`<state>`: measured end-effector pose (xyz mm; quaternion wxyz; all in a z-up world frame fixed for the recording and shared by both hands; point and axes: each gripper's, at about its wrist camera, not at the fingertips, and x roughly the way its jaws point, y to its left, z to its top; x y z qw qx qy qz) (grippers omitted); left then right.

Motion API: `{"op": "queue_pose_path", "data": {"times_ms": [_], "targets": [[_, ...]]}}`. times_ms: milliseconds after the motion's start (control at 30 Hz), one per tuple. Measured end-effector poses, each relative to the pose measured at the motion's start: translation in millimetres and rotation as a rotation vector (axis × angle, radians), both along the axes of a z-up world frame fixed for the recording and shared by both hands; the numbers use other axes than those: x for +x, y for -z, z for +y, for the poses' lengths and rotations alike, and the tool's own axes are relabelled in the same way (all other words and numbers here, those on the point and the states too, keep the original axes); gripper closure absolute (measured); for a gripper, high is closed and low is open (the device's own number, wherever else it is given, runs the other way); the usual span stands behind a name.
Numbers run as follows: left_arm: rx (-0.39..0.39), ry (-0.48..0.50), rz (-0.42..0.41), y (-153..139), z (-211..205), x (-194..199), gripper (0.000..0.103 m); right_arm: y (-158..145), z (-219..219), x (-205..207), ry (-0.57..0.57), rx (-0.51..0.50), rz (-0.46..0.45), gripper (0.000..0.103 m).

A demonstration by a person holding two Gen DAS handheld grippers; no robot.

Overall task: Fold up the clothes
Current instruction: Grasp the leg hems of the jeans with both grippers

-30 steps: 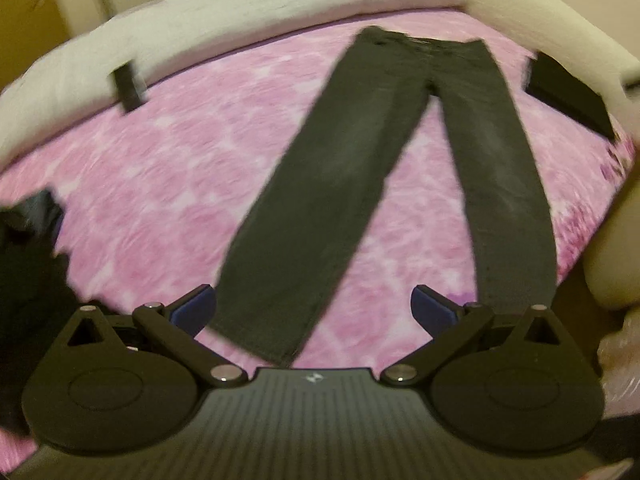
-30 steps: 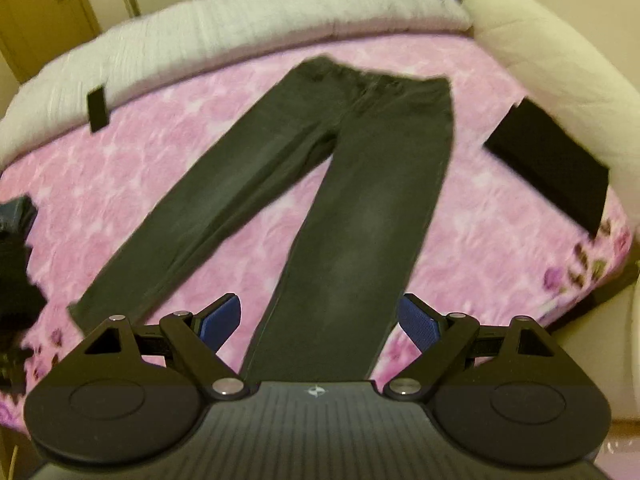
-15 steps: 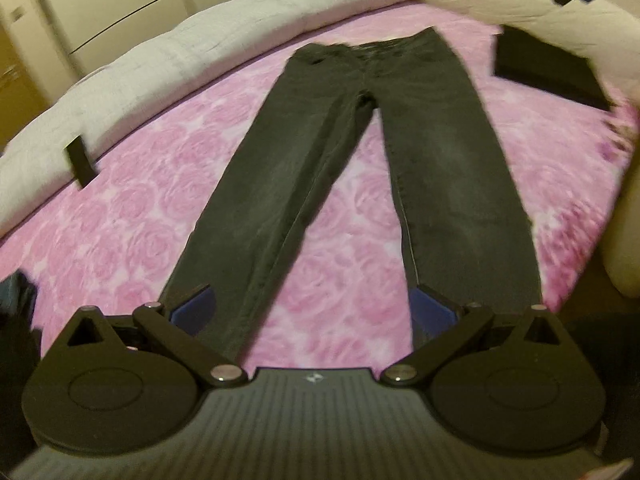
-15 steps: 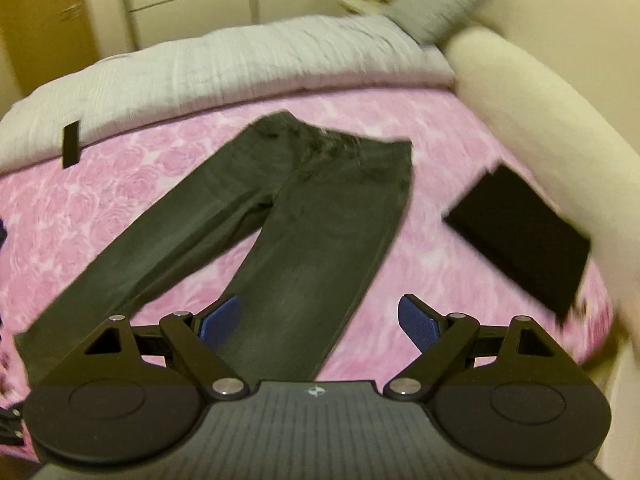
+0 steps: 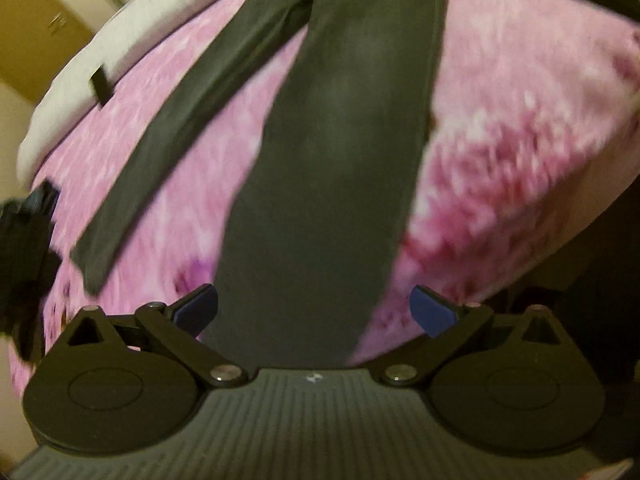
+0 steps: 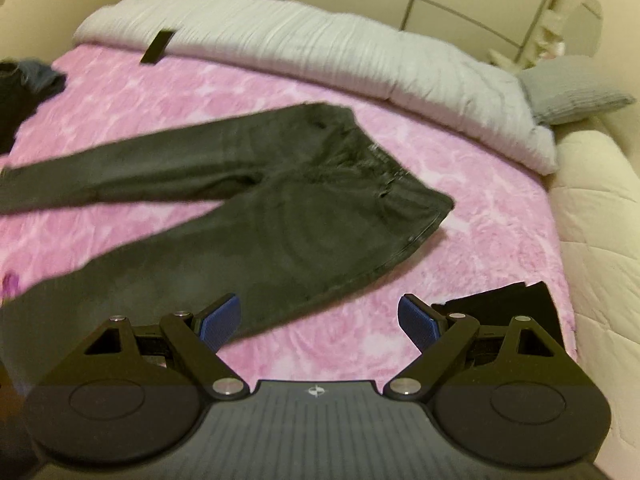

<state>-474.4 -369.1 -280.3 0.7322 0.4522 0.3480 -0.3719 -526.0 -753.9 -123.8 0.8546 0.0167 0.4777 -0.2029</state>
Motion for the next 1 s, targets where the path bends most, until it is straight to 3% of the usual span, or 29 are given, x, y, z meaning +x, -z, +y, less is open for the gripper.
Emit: {"op": "queue_pose_path", "data": {"times_ms": [167,233,367,500,533,567,600,733,800,900,1000], "targets": [[0.015,-0.096,-0.124,60.6,14.9,-35.0,0.005,33.7,20.3,4.3,-0.091,0.026,0.068,0.015],[0.005,-0.116,-0.217,84.7,17.8,-40.7,0.006,46.3,33.9,6.2,-0.147,0.01,0.081,0.015],[0.045,-0.117,-0.444,139.6,21.1,-45.1,0.01,79.6,60.1,6.7,-0.247,-0.042,0.075,0.015],[0.069,-0.071,-0.582,187.3,19.9,-40.9,0.012,114.8,71.0,8.3,-0.253,-0.044,0.101,0.015],[0.078,-0.058,-0.606,192.2,19.9,-39.3,0.014,120.8,72.4,9.2,-0.249,-0.033,0.108,0.015],[0.086,-0.045,-0.63,196.5,19.9,-37.6,0.026,126.8,73.8,10.1,-0.245,-0.023,0.115,0.015],[0.085,-0.047,-0.647,194.2,21.7,-35.1,0.042,131.7,74.8,11.1,-0.242,-0.017,0.124,0.015],[0.03,-0.068,-0.618,153.3,33.4,-27.5,0.065,122.8,73.2,15.8,-0.233,-0.012,0.126,0.015],[0.012,-0.06,-0.599,132.8,38.1,-26.2,0.082,112.4,72.7,17.6,-0.251,-0.029,0.115,0.015],[0.014,-0.024,-0.543,105.3,40.3,-23.8,0.092,97.2,69.1,22.6,-0.279,-0.076,0.099,0.015],[0.038,0.01,-0.474,78.3,40.1,-18.8,0.095,83.4,54.6,27.3,-0.307,-0.107,0.059,0.015]]}}
